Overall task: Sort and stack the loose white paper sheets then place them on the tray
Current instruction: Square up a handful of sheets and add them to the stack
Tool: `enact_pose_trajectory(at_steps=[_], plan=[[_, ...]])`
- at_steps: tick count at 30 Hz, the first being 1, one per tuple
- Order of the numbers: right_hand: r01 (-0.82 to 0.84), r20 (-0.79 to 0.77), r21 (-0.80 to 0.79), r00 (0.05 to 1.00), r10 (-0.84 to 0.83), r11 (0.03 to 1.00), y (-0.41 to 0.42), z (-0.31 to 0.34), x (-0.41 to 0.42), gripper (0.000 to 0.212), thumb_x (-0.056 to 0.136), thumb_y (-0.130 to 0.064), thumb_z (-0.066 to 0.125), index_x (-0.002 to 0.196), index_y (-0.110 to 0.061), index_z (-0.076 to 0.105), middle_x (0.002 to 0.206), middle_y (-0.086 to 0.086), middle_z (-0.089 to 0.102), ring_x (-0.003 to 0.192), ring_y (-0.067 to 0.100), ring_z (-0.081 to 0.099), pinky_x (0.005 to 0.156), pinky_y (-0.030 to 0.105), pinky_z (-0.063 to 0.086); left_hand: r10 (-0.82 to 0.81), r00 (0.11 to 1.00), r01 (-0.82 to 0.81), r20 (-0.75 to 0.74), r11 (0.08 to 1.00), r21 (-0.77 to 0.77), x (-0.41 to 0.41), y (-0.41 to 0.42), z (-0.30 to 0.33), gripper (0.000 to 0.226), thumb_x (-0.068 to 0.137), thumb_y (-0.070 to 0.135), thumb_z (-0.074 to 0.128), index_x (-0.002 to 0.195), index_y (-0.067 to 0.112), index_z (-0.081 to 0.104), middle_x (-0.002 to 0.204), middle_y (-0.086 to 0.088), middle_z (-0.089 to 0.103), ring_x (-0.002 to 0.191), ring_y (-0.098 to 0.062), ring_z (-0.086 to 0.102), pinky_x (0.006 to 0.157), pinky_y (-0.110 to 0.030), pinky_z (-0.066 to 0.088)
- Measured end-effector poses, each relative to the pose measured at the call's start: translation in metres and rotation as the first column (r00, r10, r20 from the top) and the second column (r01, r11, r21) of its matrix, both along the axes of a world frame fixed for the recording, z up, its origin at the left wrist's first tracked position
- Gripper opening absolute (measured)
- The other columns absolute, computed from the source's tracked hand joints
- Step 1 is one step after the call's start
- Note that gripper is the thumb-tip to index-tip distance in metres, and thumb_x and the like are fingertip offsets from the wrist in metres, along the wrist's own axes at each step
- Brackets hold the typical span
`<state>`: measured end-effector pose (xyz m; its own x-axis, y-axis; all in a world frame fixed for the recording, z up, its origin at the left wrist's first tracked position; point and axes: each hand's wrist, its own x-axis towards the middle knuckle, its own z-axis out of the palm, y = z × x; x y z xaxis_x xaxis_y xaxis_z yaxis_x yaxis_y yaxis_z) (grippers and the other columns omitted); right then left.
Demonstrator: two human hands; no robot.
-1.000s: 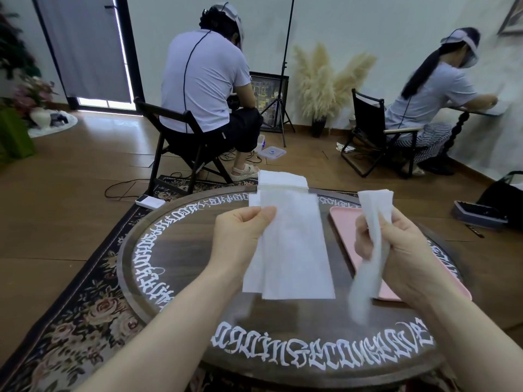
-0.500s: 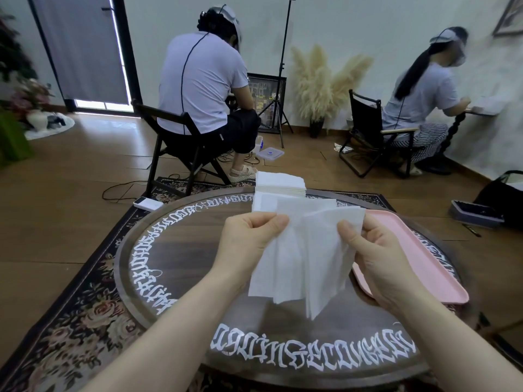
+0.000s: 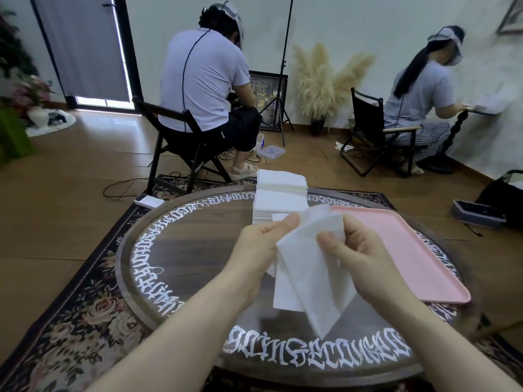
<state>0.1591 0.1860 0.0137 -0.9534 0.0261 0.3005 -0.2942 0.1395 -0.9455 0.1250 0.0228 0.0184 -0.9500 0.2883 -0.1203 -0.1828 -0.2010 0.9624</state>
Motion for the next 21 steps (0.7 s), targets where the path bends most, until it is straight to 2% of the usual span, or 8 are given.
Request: enact_pose_trajectory(at_steps=[3, 5, 7, 9, 11, 13, 17, 21], plan=[[-0.127, 0.102, -0.032, 0.986, 0.129, 0.991, 0.005, 0.003, 0.0, 0.019, 0.081, -0.028, 0.066, 0.098, -0.028, 0.074, 0.102, 0.004, 0.076, 0.089, 0.016, 0.07, 0.076, 0.026, 0.054, 0.006, 1.0, -0.006, 0.011, 1.0, 0.026, -0.003, -0.005, 0.002, 0.028, 0.071, 0.038, 0.073, 0.074, 0.011, 0.077, 0.076, -0.009, 0.074, 0.061, -0.019, 0.064, 0.058, -0.026, 0.046], [-0.153, 0.104, -0.01, 0.983, 0.153, 0.988, 0.005, 0.003, 0.001, 0.018, 0.081, -0.028, 0.066, 0.095, -0.031, 0.074, 0.097, 0.001, 0.076, 0.086, 0.012, 0.07, 0.072, 0.02, 0.052, 0.031, 1.0, -0.031, -0.002, 0.999, 0.012, -0.003, -0.005, 0.0, 0.016, 0.082, 0.023, 0.073, 0.083, 0.007, 0.077, 0.081, -0.012, 0.075, 0.066, -0.021, 0.066, 0.057, -0.025, 0.049], [-0.163, 0.101, -0.036, 0.981, 0.166, 0.986, 0.005, 0.004, 0.002, 0.017, 0.078, -0.031, 0.068, 0.094, -0.032, 0.074, 0.097, 0.001, 0.076, 0.086, 0.013, 0.071, 0.072, 0.021, 0.053, 0.085, 0.996, -0.084, -0.008, 0.996, 0.04, -0.002, -0.005, -0.002, 0.012, 0.09, 0.01, 0.067, 0.086, 0.005, 0.077, 0.084, -0.014, 0.075, 0.07, -0.022, 0.067, 0.061, -0.026, 0.052], [-0.217, 0.116, -0.13, 0.966, 0.232, 0.967, 0.008, 0.006, 0.004, 0.024, 0.074, -0.035, 0.072, 0.097, -0.029, 0.075, 0.1, 0.006, 0.076, 0.087, 0.02, 0.072, 0.071, 0.028, 0.056, 0.119, 0.992, -0.116, -0.036, 0.991, 0.065, -0.005, -0.007, -0.002, 0.016, 0.092, 0.008, 0.064, 0.082, 0.007, 0.076, 0.081, -0.01, 0.075, 0.068, -0.02, 0.067, 0.062, -0.025, 0.053], [-0.254, 0.111, -0.257, 0.95, 0.29, 0.932, 0.011, 0.01, 0.006, 0.027, 0.072, -0.029, 0.073, 0.098, -0.022, 0.075, 0.096, 0.011, 0.076, 0.08, 0.022, 0.073, 0.063, 0.028, 0.057, 0.11, 0.991, -0.104, -0.083, 0.992, 0.068, -0.009, -0.009, 0.0, 0.018, 0.092, 0.009, 0.063, 0.08, 0.008, 0.076, 0.081, -0.009, 0.075, 0.07, -0.02, 0.066, 0.067, -0.028, 0.052], [-0.208, 0.09, -0.307, 0.965, 0.246, 0.929, 0.013, 0.012, 0.006, 0.023, 0.076, -0.021, 0.072, 0.099, -0.017, 0.075, 0.093, 0.012, 0.076, 0.073, 0.022, 0.073, 0.058, 0.028, 0.058, 0.07, 0.993, -0.064, -0.099, 0.996, 0.067, -0.013, -0.012, 0.002, 0.016, 0.093, 0.009, 0.063, 0.083, 0.005, 0.075, 0.083, -0.011, 0.074, 0.072, -0.021, 0.065, 0.071, -0.03, 0.05], [0.019, 0.095, -0.247, 0.995, 0.005, 0.969, 0.011, 0.006, 0.002, 0.032, 0.079, -0.023, 0.065, 0.109, -0.012, 0.07, 0.1, 0.013, 0.076, 0.081, 0.025, 0.073, 0.067, 0.034, 0.06, -0.065, 0.998, 0.067, -0.025, 0.994, 0.088, -0.014, -0.012, 0.002, 0.015, 0.09, 0.009, 0.064, 0.082, 0.006, 0.076, 0.08, -0.01, 0.075, 0.064, -0.017, 0.068, 0.065, -0.028, 0.054], [0.103, 0.089, -0.217, 0.992, -0.086, 0.971, 0.009, 0.004, 0.0, 0.021, 0.078, -0.029, 0.068, 0.096, -0.02, 0.074, 0.097, 0.01, 0.077, 0.082, 0.025, 0.074, 0.067, 0.035, 0.061, -0.104, 0.995, 0.104, 0.002, 0.992, 0.075, -0.012, -0.01, 0.001, 0.015, 0.088, 0.01, 0.065, 0.089, -0.001, 0.076, 0.083, -0.013, 0.074, 0.069, -0.021, 0.069, 0.07, -0.029, 0.054]])
